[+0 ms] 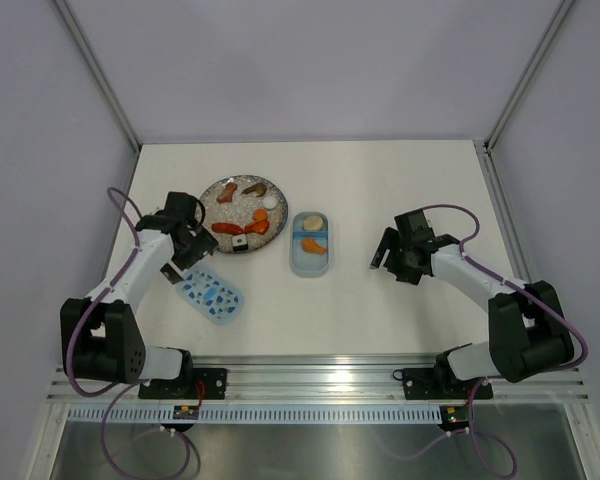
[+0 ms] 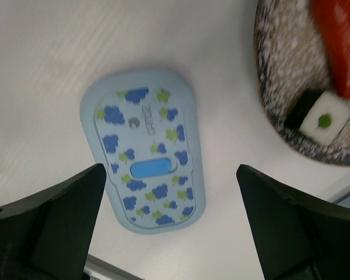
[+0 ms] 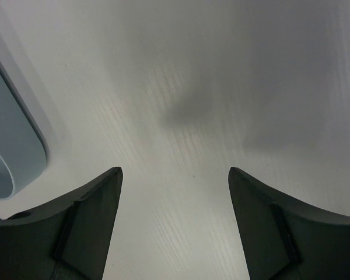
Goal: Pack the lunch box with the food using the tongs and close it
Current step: Pick up the box lid from the center of the board.
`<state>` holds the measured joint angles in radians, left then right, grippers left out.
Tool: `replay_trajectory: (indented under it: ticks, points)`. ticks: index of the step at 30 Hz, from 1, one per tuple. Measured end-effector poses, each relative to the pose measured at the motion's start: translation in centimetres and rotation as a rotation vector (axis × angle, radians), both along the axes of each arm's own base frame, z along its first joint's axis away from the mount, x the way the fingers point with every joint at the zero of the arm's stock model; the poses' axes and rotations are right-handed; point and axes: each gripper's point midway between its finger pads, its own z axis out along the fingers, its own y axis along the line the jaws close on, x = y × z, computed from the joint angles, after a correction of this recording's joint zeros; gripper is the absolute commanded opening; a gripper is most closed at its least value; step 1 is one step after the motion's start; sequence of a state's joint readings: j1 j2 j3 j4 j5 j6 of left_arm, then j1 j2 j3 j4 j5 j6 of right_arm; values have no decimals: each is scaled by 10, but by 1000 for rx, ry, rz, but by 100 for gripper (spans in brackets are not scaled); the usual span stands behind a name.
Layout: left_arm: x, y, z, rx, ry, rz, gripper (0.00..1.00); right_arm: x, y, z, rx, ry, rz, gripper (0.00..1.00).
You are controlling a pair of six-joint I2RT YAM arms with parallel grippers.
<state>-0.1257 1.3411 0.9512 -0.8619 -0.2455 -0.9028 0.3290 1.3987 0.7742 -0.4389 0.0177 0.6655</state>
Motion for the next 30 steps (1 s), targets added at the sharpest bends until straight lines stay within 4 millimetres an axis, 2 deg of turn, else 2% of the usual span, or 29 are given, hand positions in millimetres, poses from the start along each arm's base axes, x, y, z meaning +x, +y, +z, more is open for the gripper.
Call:
replay_trajectory:
  ticks: [3, 6, 9, 12, 16, 23, 30]
  points:
    - [25, 27, 5, 24, -10, 27, 99, 0, 0, 0, 0, 0, 0, 82]
    - [31, 47, -13, 32, 38, 52, 98, 0, 0, 1, 1, -3, 0, 82]
    - [29, 50, -36, 4, 89, 50, 98, -1, 0, 2, 2, -9, 0, 82]
    - [24, 41, -57, -48, 116, 32, 98, -2, -2, 4, 0, -16, -3, 82]
    - [21, 31, -70, -98, 107, -3, 97, -3, -3, 5, -4, -20, -6, 82]
    - [17, 11, -63, -180, -21, -54, 96, -3, -4, 5, -7, -21, -8, 82]
    - [-10, -40, -59, -246, -77, -203, 96, -5, 8, 9, 26, -33, 53, 81]
